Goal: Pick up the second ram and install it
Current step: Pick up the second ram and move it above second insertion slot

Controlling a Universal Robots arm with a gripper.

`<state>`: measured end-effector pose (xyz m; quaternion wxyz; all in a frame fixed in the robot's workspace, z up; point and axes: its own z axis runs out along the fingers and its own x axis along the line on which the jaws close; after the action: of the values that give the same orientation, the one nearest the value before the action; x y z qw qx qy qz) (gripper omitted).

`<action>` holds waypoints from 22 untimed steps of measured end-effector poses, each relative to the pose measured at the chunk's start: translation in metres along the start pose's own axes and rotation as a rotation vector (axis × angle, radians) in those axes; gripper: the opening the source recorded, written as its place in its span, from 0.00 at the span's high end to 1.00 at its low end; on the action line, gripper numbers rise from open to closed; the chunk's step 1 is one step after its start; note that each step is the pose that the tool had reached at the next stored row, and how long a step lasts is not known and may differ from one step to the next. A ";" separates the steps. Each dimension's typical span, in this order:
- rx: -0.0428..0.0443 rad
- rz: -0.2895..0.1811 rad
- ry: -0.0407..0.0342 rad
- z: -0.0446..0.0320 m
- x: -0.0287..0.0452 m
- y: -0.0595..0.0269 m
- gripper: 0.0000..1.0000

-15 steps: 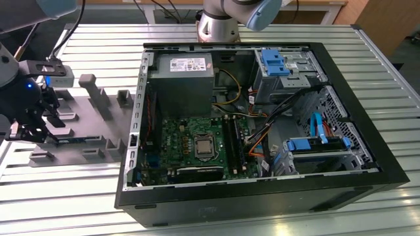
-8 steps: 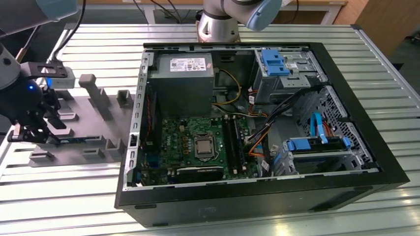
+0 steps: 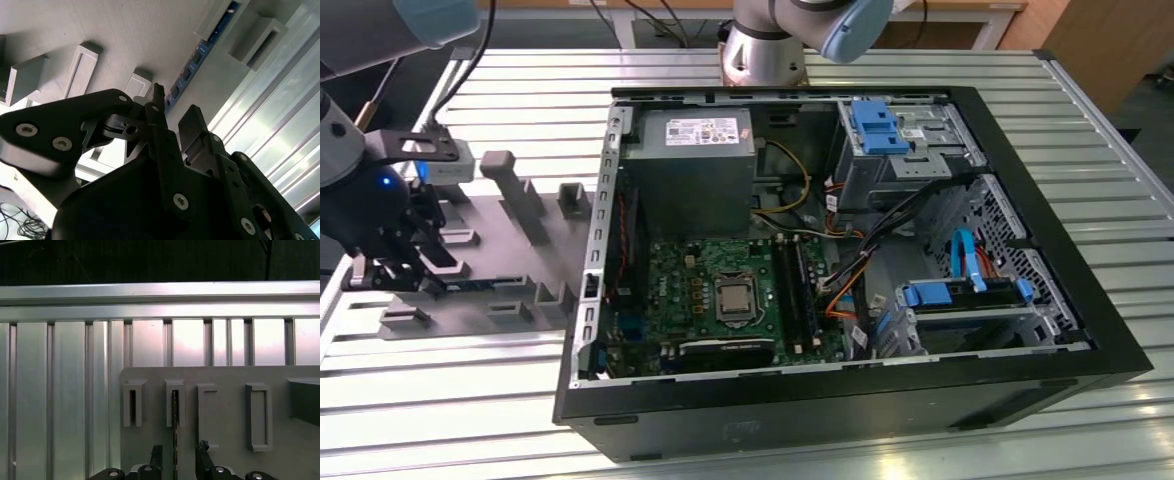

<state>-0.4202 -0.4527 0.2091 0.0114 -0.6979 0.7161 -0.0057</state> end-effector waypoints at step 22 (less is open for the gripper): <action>0.0056 -0.003 0.0009 0.0073 0.0019 0.0001 0.61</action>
<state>-0.4201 -0.4545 0.2019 0.0131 -0.6987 0.7152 -0.0081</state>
